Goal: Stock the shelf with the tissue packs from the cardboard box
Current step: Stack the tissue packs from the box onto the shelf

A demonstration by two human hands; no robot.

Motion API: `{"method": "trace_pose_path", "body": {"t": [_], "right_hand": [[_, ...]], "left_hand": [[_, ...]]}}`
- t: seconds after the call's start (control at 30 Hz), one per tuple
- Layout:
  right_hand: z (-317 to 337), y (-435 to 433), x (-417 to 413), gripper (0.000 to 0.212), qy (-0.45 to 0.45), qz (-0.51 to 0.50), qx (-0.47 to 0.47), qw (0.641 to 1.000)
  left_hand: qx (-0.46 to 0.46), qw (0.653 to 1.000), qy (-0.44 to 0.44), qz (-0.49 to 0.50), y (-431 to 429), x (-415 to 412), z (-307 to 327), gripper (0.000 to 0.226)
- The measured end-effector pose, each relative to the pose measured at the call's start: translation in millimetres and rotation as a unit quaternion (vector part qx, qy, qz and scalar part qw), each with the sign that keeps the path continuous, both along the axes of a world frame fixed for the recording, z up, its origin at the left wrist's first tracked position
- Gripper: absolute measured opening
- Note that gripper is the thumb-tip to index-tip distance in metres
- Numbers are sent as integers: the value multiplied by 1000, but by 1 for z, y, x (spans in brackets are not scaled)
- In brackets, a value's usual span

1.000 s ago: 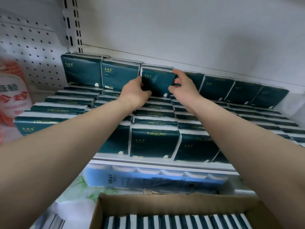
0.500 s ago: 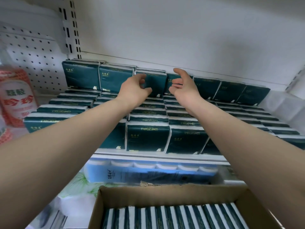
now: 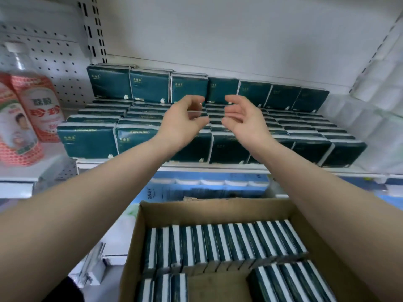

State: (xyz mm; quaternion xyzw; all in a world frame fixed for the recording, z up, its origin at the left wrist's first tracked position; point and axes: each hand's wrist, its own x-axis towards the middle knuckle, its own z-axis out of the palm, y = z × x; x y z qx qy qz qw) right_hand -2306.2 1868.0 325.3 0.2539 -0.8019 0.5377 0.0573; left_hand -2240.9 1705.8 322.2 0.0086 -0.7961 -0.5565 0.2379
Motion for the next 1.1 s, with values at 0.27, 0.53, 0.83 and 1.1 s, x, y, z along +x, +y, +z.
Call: {"method": "trace_pose_path", "body": {"t": [0.27, 0.53, 0.83, 1.1], "right_hand": [[-60, 35, 67, 41, -32, 18, -18, 999], [-152, 61, 132, 38, -166, 19, -7, 986], [-217, 58, 177, 39, -303, 42, 207, 929], [-243, 38, 191, 39, -379, 99, 378, 839]], "left_hand": [[-1, 997, -57, -43, 24, 69, -55, 42], [-45, 979, -185, -67, 39, 123, -144, 41], [-160, 909, -363, -130, 35, 154, -228, 44], [-333, 857, -366, -145, 24, 159, -247, 39]]}}
